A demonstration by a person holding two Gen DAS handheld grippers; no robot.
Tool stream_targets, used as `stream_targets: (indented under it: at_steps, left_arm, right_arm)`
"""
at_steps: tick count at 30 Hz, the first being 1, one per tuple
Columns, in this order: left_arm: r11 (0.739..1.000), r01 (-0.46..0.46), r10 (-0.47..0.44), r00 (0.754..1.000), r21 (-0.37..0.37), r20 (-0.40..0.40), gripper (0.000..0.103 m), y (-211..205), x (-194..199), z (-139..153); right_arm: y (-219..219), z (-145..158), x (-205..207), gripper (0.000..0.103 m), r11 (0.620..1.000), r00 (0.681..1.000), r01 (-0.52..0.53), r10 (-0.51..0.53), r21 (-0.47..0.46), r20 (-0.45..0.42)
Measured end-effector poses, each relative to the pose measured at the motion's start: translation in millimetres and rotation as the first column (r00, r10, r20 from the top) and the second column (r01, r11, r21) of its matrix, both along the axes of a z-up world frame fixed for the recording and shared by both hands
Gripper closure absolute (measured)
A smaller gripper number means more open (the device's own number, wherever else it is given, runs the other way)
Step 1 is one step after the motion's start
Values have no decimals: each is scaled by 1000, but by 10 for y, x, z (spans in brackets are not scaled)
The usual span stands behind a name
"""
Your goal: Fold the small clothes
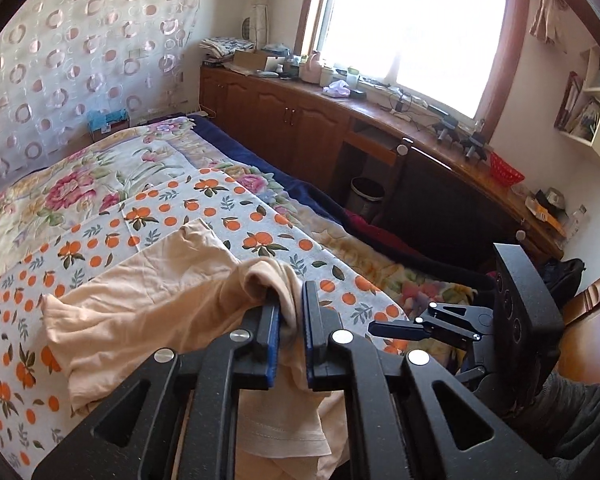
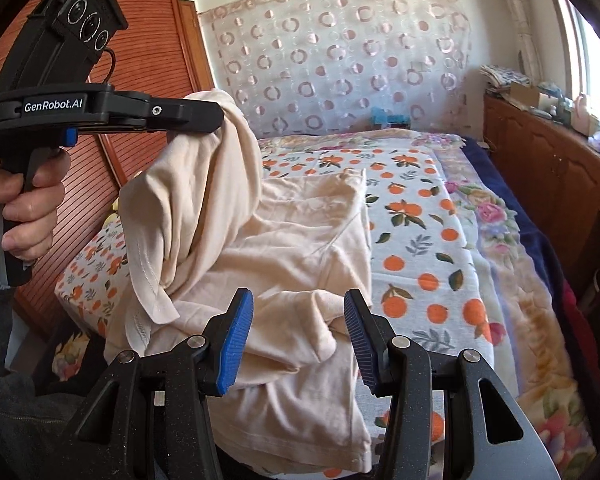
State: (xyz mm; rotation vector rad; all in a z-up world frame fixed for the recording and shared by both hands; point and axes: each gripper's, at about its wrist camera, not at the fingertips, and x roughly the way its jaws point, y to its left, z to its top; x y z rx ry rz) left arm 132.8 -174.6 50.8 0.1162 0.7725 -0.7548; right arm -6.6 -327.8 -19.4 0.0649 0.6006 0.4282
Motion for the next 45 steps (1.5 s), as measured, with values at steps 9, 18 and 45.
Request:
stream_targets:
  at_steps: [9, 18, 45]
  left_arm:
    - [997, -64, 63, 997, 31, 40, 34, 389, 52, -64]
    - [968, -242, 241, 970, 68, 20, 29, 1302, 148, -432]
    - [881, -474, 474, 881, 8, -16, 29, 2625, 33, -824]
  right_arm:
    - [-49, -66, 47, 54, 1000, 1000, 16, -16, -7, -15]
    - [181, 53, 229, 54, 997, 998, -56, 57, -60, 18]
    - [2039, 31, 1765, 54, 880, 921, -389, 363, -274, -140]
